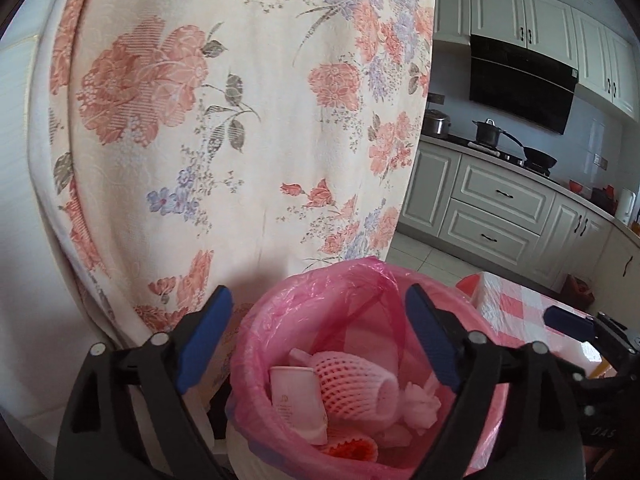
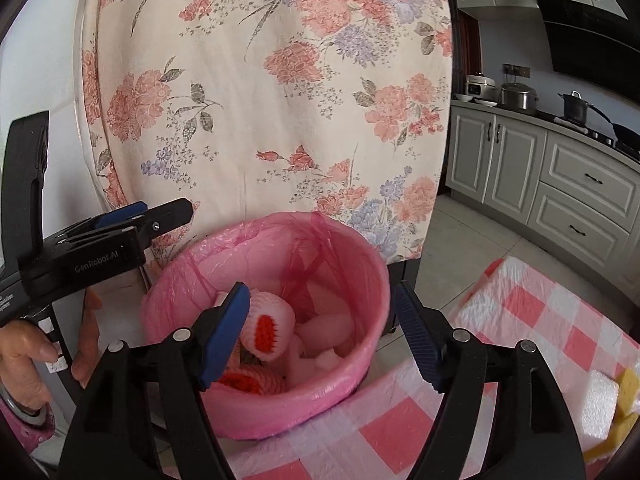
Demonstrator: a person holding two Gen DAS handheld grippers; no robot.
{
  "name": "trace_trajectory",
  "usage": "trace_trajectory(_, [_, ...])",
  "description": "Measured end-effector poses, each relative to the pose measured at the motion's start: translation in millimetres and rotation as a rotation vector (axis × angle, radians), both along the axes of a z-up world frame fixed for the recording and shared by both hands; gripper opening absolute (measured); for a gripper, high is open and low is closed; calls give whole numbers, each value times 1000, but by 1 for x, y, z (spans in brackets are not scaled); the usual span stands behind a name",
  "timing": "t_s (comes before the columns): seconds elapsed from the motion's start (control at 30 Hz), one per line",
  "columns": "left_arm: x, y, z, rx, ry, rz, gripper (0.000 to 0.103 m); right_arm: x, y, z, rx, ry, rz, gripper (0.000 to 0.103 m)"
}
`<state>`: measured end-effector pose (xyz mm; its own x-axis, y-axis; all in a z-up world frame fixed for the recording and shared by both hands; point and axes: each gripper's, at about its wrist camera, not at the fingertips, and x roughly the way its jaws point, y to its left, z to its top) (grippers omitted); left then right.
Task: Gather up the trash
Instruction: 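Open both tools over the bin and return toward the table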
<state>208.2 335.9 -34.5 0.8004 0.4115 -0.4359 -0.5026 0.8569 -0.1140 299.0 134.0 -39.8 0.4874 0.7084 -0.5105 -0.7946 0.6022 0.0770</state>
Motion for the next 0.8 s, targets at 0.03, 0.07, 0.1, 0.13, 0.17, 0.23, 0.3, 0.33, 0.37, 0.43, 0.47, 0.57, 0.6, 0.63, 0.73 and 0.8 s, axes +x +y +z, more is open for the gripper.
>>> trace_trajectory(0.03, [-3,-2,0,3,-3,7,95,-2,-5,0,-1,-2,-7,71])
trace_trajectory(0.07, [-6,-5,-1,5,-8,14,97,-4,-12,0,0,-4,-19,71])
trace_trajectory(0.1, [-9,-7,-1,6,-11,13,98,-6,-19,-1,0,-1,-31,71])
trace_trajectory(0.13, [-11,-12,-2,8,-11,8,98,-8,-25,-2,1,3,-42,71])
trace_trajectory(0.17, [-12,-16,-2,11,-8,4,98,-10,-33,-3,3,7,-58,71])
trace_trajectory(0.23, [-14,-26,-3,21,-4,-10,98,-12,-46,-5,1,13,-89,71])
trace_trajectory(0.3, [-15,-40,-2,30,-6,-32,98,-14,-60,-9,-3,26,-121,71])
trace_trajectory(0.33, [-14,-46,-2,34,-5,-43,98,-14,-66,-10,-4,30,-134,71])
trace_trajectory(0.37, [-13,-54,-2,40,-1,-56,98,-14,-73,-11,-4,35,-148,71])
trace_trajectory(0.43, [-11,-70,-2,47,8,-81,98,-16,-88,-13,-1,41,-177,72])
trace_trajectory(0.47, [-10,-75,-2,48,10,-91,98,-17,-95,-14,2,42,-193,74])
trace_trajectory(0.57, [-8,-98,-3,53,18,-135,98,-21,-116,-15,1,36,-224,75])
trace_trajectory(0.6, [-6,-107,-4,60,25,-151,98,-23,-123,-15,-2,31,-236,75])
trace_trajectory(0.63, [-4,-113,-4,64,30,-161,98,-24,-130,-15,-3,30,-246,75])
trace_trajectory(0.73, [1,-139,-6,77,42,-209,98,-27,-156,-17,4,29,-301,79])
trace_trajectory(0.8, [5,-154,-7,81,47,-238,98,-27,-174,-20,9,29,-337,80])
